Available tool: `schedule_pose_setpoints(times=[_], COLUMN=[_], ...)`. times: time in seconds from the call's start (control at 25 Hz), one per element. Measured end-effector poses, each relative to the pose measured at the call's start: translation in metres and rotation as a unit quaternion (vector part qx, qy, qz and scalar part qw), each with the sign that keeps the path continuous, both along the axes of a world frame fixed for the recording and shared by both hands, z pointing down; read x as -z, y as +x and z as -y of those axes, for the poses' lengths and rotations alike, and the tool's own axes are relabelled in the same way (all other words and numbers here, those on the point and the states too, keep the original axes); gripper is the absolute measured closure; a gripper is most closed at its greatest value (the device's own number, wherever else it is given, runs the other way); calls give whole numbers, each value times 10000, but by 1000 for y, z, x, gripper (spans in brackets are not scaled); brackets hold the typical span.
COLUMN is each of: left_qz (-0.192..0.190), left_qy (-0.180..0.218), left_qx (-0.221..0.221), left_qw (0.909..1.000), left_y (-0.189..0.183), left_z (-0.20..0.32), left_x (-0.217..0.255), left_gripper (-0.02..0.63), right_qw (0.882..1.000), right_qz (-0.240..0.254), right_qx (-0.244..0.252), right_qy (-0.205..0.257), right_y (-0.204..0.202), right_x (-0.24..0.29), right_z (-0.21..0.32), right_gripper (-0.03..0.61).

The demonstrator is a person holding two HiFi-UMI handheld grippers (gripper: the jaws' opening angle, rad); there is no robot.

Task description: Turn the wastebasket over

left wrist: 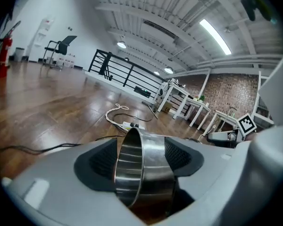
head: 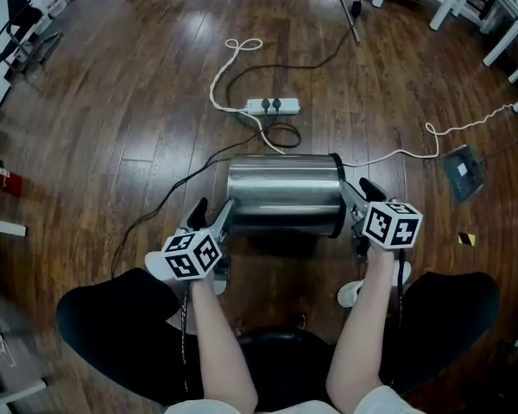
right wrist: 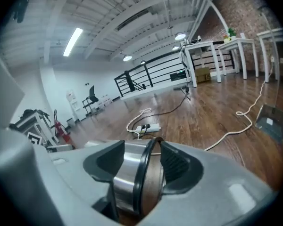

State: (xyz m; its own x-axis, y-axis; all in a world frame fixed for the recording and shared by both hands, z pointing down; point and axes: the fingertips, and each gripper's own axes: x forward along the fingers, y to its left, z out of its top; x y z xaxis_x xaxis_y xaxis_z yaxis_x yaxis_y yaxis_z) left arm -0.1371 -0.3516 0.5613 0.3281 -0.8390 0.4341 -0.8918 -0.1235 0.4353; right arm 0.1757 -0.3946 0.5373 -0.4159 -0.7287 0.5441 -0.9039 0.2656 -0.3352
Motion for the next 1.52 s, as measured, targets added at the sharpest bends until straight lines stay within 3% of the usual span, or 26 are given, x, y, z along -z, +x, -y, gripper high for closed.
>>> schedule_pose_setpoints(times=[0.12, 0.28, 0.4, 0.44, 0.52, 0.72, 0.84, 1.0, 1.16, 1.24, 1.4, 1.52], left_qz=[-547, -1338, -1529, -1507, -1392, -1184, -791, 105, 1103, 1404, 1613, 1444], left_qy=[-93, -268, -182, -136, -124, -374, -126, 202, 310, 322, 368, 497], left_qx=[81, 62, 59, 11, -125, -349, -621, -1149, -1763, -2028, -2647, -3203], left_qw=[9984, 9906, 9881, 9885, 9901, 9916, 9948, 9931, 9777, 9686, 9500, 9349], left_y=[9, 23, 25, 27, 30, 32, 41, 62, 94, 114, 164, 208], left_z=[6, 9, 11, 11, 11, 11, 16, 26, 27, 25, 18, 6], left_x=[-18, -36, -39, -37, -33, -26, 7, 65, 98, 104, 107, 103], left_gripper=[307, 358, 396, 405, 456, 476, 497, 515, 523, 528, 540, 543], right_qw=[9988, 9987, 9976, 9972, 9970, 9977, 9929, 9715, 9484, 9391, 9217, 9100], right_qz=[-248, -117, -130, -111, 2, 275, 1041, 2197, 2851, 2996, 2946, 2774], right_qx=[209, 152, 284, 346, 363, 190, -191, -708, -1157, -1468, -2337, -2862], right_qy=[-359, -475, -610, -655, -680, -593, -535, -544, -767, -826, -950, -1141], right_y=[-6, -7, -11, -14, -17, -14, -7, 1, 1, 5, 33, 54], right_x=[-14, -26, -40, -43, -46, -45, -45, -56, -83, -97, -126, -150], right_z=[-4, -6, -8, -10, -13, -9, -9, -14, -28, -34, -45, -58], right_gripper=[356, 356, 361, 397, 457, 470, 472, 474, 468, 465, 463, 462])
